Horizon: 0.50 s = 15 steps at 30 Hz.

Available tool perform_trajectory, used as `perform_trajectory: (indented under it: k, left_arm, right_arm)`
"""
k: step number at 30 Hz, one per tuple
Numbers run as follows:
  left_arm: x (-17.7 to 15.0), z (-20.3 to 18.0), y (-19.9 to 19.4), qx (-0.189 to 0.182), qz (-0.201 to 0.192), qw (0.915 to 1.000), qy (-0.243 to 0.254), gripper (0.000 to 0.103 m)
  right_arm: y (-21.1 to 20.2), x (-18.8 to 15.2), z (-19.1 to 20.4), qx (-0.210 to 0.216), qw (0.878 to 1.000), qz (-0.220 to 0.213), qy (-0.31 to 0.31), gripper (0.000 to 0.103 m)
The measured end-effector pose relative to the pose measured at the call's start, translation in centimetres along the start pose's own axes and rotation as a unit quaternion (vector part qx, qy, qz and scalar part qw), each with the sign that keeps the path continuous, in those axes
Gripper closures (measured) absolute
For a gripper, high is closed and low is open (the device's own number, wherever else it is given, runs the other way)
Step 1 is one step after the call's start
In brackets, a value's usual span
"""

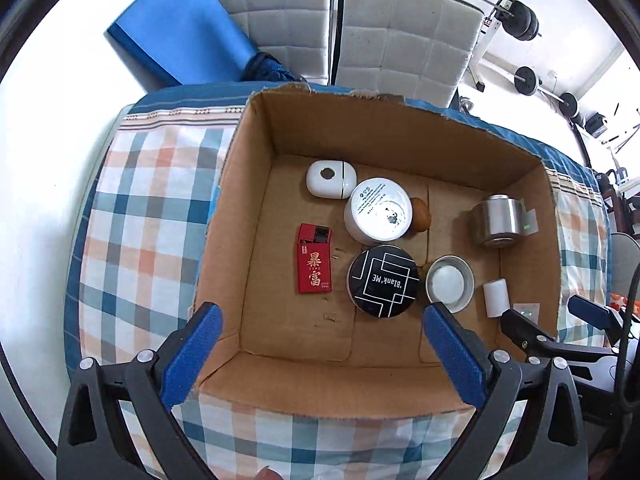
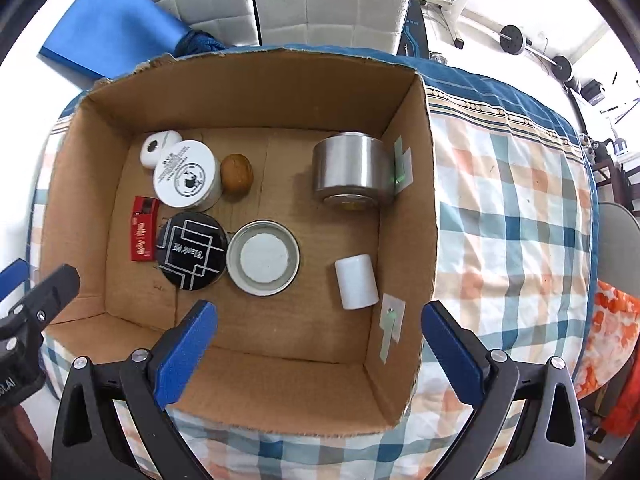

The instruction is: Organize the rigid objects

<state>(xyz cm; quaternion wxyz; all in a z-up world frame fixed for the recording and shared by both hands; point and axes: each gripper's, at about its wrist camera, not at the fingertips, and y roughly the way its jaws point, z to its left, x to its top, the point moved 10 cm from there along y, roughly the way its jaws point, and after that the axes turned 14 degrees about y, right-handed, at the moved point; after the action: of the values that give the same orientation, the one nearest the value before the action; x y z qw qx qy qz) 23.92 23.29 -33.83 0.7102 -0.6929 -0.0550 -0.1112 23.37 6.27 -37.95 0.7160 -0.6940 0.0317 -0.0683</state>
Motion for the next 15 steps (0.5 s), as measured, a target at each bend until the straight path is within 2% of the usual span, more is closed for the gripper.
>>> perform_trajectory:
  k: [5, 15]
  left_arm:
    - [0.2, -1.2, -4.5, 0.012, -0.043, 0.9987, 0.023, 0.0]
    - [-0.7, -3.7, -14.9, 0.02, -0.113, 0.9921, 0.049, 0.0]
  right_arm:
    - [-3.8, -1.2, -0.7, 0.021, 0.999, -0.022, 0.01, 0.0]
    - [-15.3, -4.9, -4.2, 0.05, 0.994, -0.087, 0.043, 0.0]
